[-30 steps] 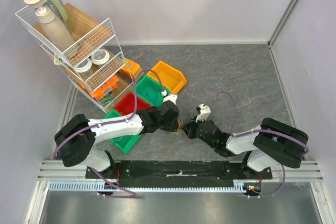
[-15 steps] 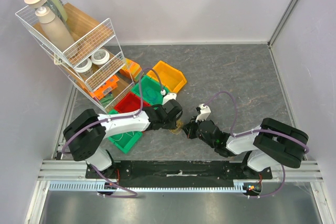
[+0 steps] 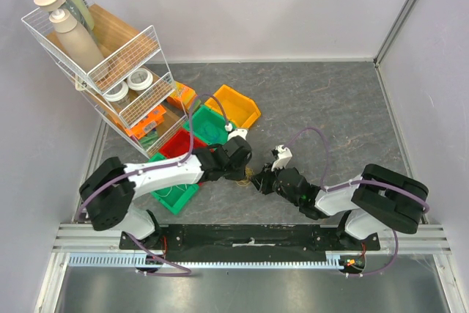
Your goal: Untangle the cables
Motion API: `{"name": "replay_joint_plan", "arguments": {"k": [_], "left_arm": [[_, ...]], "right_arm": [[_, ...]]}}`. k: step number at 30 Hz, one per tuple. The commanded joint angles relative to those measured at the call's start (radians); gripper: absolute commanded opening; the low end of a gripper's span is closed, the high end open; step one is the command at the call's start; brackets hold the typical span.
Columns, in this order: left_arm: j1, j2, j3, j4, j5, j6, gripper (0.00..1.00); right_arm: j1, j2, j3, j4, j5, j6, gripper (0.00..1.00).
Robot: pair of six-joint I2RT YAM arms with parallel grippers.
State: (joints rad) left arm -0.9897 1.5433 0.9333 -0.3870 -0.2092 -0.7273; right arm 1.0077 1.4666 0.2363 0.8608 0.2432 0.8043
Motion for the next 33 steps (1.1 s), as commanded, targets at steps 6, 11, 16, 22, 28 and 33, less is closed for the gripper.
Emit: {"name": "replay_joint_plan", "arguments": {"k": [6,11,16,22,28,33], "left_arm": [[0.002,-0.216,-0.113,0.169,0.247,0.019,0.02],[0.000,-0.304,-0.131,0.172,0.323,0.011,0.02],[0.000,-0.432,-0.140,0.120,0.338,0.008,0.02],[0.000,-0.639,-0.091,0.019,0.311,0.023,0.02],[0.000,-0.822,0.011,-0.131,0.214,0.019,0.02],[0.000,-0.931,0.123,-0.300,0.102,0.026,0.02]], "right_arm": [[-0.003,0.035,0.017,0.070,-0.025,-0.020,0.33],[-0.003,0.037,0.017,0.066,-0.015,-0.019,0.30],[-0.003,0.040,0.018,0.058,0.001,-0.014,0.20],[-0.003,0.052,0.037,0.011,0.034,0.004,0.01],[-0.003,0.054,0.038,-0.005,0.051,0.018,0.00],[-0.003,0.031,0.014,-0.006,0.090,0.042,0.00]]}}
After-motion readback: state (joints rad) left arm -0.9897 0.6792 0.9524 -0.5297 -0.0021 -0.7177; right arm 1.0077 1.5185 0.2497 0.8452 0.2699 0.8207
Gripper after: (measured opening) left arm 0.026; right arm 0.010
